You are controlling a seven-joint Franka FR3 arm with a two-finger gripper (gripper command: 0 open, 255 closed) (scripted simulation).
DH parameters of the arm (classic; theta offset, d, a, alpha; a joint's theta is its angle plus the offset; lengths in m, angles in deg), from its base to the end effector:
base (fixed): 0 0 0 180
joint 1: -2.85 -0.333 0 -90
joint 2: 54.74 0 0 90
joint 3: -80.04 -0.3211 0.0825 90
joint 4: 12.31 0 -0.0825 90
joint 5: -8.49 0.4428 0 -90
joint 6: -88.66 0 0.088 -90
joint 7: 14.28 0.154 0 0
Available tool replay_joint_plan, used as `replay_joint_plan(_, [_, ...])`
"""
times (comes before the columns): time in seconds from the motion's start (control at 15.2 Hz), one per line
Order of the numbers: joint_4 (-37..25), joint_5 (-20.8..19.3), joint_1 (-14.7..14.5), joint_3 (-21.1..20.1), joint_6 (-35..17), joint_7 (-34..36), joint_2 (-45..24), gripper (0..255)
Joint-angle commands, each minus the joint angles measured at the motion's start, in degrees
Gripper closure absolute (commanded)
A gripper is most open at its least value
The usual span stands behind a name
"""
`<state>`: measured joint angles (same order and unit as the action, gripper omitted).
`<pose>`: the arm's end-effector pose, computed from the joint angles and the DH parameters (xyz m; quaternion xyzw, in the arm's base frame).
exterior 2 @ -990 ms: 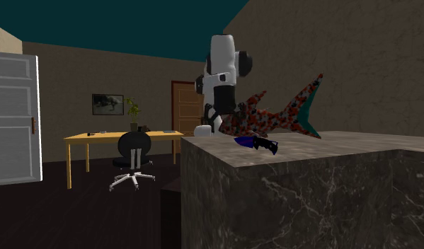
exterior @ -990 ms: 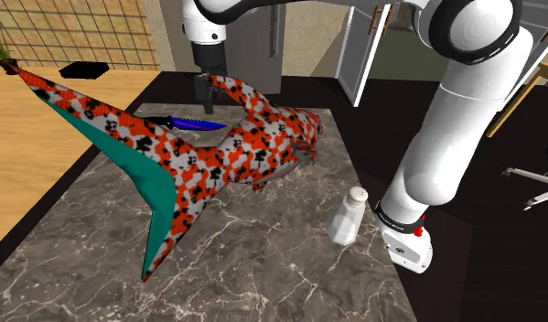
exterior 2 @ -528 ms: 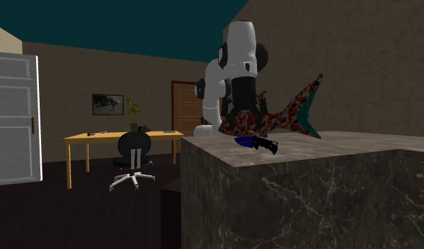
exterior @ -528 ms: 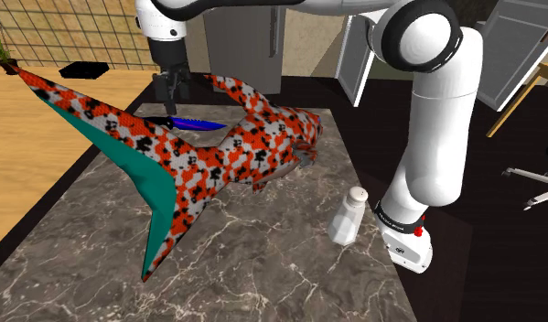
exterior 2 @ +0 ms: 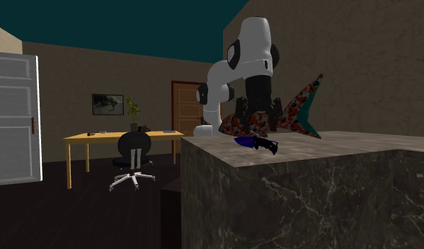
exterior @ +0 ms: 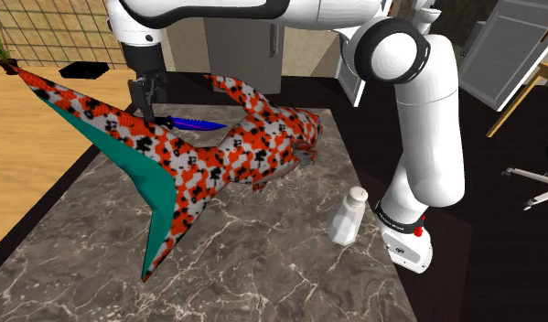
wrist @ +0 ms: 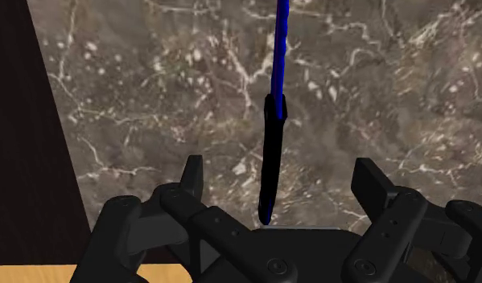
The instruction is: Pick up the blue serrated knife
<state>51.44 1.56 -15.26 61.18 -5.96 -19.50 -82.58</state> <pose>0.6491 0.3978 0.5128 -0.9386 -0.3426 -0.0325 0.0244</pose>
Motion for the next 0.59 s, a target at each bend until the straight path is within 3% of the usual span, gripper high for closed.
replay_joint_plan(0.0, [2.5, 0.1, 0.3, 0.0, -2.0, 0.0, 0.5, 0])
replay_joint_plan(0.26, [5.3, 0.3, 0.7, 0.0, -4.3, 0.0, 1.1, 0])
replay_joint_plan(0.33, [5.1, 0.3, 0.6, 0.0, -4.1, 0.0, 1.0, 255])
replay_joint_plan(0.53, [5.1, 0.3, 0.6, 0.0, -4.1, 0.0, 1.0, 255])
